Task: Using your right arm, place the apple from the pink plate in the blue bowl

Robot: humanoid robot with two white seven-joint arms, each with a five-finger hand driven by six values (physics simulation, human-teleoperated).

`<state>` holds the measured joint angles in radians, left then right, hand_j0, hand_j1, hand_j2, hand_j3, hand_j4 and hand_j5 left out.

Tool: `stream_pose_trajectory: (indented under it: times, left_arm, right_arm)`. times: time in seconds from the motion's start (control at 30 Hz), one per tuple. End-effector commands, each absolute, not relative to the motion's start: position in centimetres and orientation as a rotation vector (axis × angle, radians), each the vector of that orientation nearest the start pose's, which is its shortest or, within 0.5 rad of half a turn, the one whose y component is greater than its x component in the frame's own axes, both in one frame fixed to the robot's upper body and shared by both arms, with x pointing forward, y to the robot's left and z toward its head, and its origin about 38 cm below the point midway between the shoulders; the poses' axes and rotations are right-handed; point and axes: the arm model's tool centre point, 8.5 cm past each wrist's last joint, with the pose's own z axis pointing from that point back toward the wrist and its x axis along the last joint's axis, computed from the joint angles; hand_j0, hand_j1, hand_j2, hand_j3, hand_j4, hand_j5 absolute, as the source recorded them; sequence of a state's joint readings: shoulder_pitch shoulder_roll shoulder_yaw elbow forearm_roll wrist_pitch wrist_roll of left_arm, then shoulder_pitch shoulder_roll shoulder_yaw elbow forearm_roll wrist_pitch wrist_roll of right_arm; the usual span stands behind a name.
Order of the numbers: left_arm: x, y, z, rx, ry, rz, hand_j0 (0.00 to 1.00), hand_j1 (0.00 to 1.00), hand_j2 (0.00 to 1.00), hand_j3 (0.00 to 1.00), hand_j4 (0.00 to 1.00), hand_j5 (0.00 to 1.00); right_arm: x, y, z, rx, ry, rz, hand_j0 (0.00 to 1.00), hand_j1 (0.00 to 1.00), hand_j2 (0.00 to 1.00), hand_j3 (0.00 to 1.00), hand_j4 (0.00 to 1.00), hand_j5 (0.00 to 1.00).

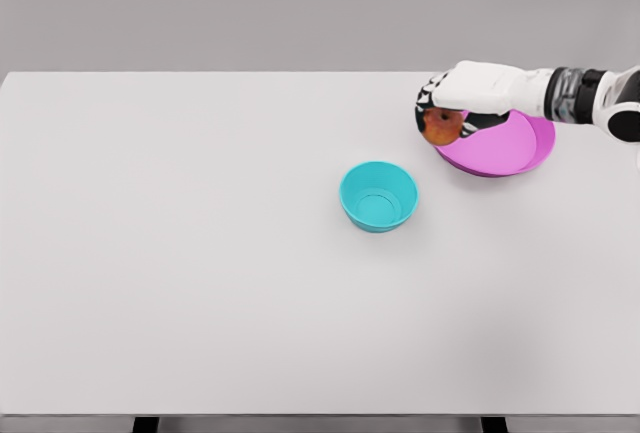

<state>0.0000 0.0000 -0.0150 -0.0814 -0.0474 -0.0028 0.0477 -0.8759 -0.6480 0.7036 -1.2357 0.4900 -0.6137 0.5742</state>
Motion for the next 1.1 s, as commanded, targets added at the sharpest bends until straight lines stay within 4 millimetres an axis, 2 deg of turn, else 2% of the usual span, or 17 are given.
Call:
stream_pose_trajectory:
  times: [0.0, 0.13, 0.37, 0.47, 0.67, 1.07]
  left_arm:
    - [2.9, 27.5, -26.2, 0.136, -0.083, -0.065, 1.0, 1.0, 1.0, 1.0, 1.0, 1.0]
    - [2.9, 27.5, -26.2, 0.136, -0.083, -0.065, 1.0, 1.0, 1.0, 1.0, 1.0, 1.0]
    - [2.9, 27.5, -26.2, 0.136, -0.083, -0.065, 1.0, 1.0, 1.0, 1.0, 1.0, 1.0]
    - [2.9, 27.5, -26.2, 0.136, -0.083, -0.065, 1.0, 1.0, 1.0, 1.0, 1.0, 1.0]
    - [2.9, 27.5, -26.2, 0.136, -0.083, -0.065, 1.0, 1.0, 1.0, 1.0, 1.0, 1.0]
    - [2.9, 27.5, -26.2, 0.136, -0.083, -0.065, 1.0, 1.0, 1.0, 1.0, 1.0, 1.0]
  right_arm:
    - [49.1, -25.7, 24.7, -0.484, -1.398, 2.177, 0.49, 0.49, 0.49, 0.49, 0.49, 0.49]
    - [48.0, -25.1, 24.7, -0.478, -1.415, 2.212, 0.49, 0.49, 0.49, 0.49, 0.49, 0.49]
    - [47.3, -24.3, 25.5, -0.487, -1.447, 2.243, 0.49, 0.49, 0.49, 0.49, 0.49, 0.49]
    - [46.1, -22.9, 25.3, -0.465, -1.479, 2.281, 0.49, 0.49, 0.49, 0.49, 0.49, 0.49]
    - [44.6, -21.8, 25.2, -0.445, -1.513, 2.323, 0.49, 0.49, 0.49, 0.49, 0.49, 0.49]
    - [43.4, -20.3, 23.3, -0.364, -1.521, 2.35, 0.49, 0.49, 0.49, 0.49, 0.49, 0.49]
